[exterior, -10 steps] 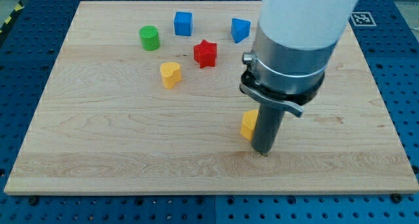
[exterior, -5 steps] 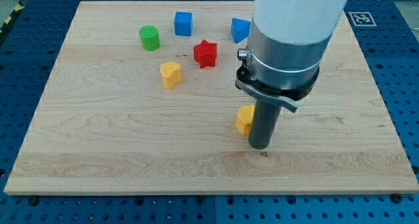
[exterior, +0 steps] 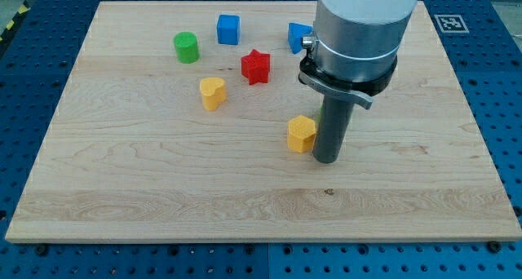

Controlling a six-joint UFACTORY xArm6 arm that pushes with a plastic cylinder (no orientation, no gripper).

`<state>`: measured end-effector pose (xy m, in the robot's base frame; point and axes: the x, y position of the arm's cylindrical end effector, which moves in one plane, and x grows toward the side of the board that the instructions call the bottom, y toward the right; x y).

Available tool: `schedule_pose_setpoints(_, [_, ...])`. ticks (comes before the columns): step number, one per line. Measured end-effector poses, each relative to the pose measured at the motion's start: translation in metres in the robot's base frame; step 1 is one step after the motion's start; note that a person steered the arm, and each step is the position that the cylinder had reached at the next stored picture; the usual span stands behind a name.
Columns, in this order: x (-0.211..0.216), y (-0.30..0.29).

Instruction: Push the yellow hexagon closer to the green star

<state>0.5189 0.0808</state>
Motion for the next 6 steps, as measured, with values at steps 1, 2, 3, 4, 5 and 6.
schedule_pose_setpoints(1, [-0.009, 0.0])
schedule_pose_setpoints(2, [-0.021, 0.0])
schedule_pose_setpoints(3, [-0.026, -0.003])
schedule_pose_setpoints(4, [-0.026, -0.009])
schedule_pose_setpoints(5, [-0.026, -0.018])
schedule_pose_setpoints(6, [-0.026, -0.033])
